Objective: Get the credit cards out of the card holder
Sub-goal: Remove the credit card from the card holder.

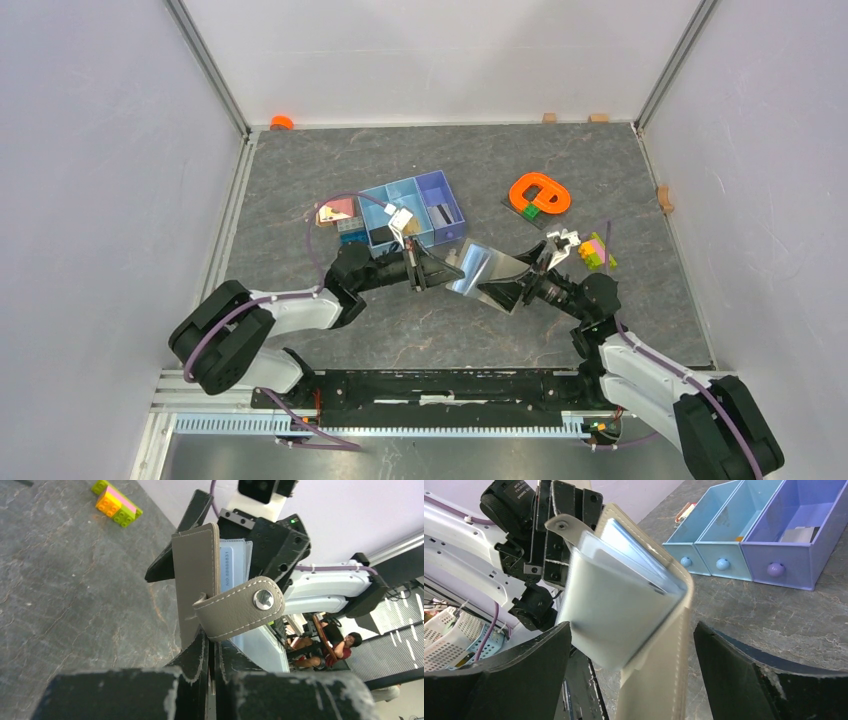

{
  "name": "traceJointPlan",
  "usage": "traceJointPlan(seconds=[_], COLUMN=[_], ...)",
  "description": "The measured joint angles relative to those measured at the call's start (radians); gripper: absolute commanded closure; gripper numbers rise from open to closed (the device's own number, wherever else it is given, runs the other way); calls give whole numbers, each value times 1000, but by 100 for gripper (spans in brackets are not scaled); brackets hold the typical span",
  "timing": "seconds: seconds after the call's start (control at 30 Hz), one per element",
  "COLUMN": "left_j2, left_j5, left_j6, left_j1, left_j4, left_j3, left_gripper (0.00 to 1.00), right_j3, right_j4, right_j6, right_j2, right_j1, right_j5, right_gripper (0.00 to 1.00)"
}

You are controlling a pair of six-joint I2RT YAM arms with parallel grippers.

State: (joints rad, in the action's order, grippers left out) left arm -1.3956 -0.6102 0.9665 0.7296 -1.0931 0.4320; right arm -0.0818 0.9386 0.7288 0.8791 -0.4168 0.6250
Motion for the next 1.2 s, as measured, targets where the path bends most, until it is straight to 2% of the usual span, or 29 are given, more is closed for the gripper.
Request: traceJointPlan(seconds=[0.23, 0.33, 0.5, 0.77, 0.83, 0.93, 0.97, 1.0, 1.07, 1.13, 1.2], left_j2=[18, 35, 53, 2, -12, -14, -16, -18, -24, -35, -48], left_j5=[51, 72, 96, 76, 76, 77, 77, 77, 77, 76, 76], left_j6=[-84, -115, -147, -146, -146, -145, -143, -138, -126, -115, -95], left_j1=[36, 51, 62, 63, 62, 48, 42, 37, 31, 26, 24], left_j4=[137, 179, 224, 185, 174, 178, 178, 178, 175, 165, 148], left_j3=[18, 22, 27, 45, 47, 47, 47, 47, 47, 47, 46], left_gripper=[98, 98, 98, 98, 98, 98, 97, 94, 76, 56, 41], right_j3=[-15, -23, -40, -41, -41, -41, -41, -42, -42, -42, -46], right_j4=[-23, -49, -92, -106, -113, -116, -116, -116, -117, -119, -126], right_j6=[-5, -16, -32, -46, -49, -51, -51, -51, -54, -56, -58], right_j2=[18, 23, 26, 27, 28, 28, 28, 28, 28, 28, 28], right_j1=[-30, -39, -42, -46, -44, -37, -35, -35, -35, -35, -40], right_j5=[-10, -24, -43, -66, -81, -105, -111, -115, -119, -122, -111], right_gripper=[3, 11, 13, 38, 52, 57, 62, 65, 71, 72, 72])
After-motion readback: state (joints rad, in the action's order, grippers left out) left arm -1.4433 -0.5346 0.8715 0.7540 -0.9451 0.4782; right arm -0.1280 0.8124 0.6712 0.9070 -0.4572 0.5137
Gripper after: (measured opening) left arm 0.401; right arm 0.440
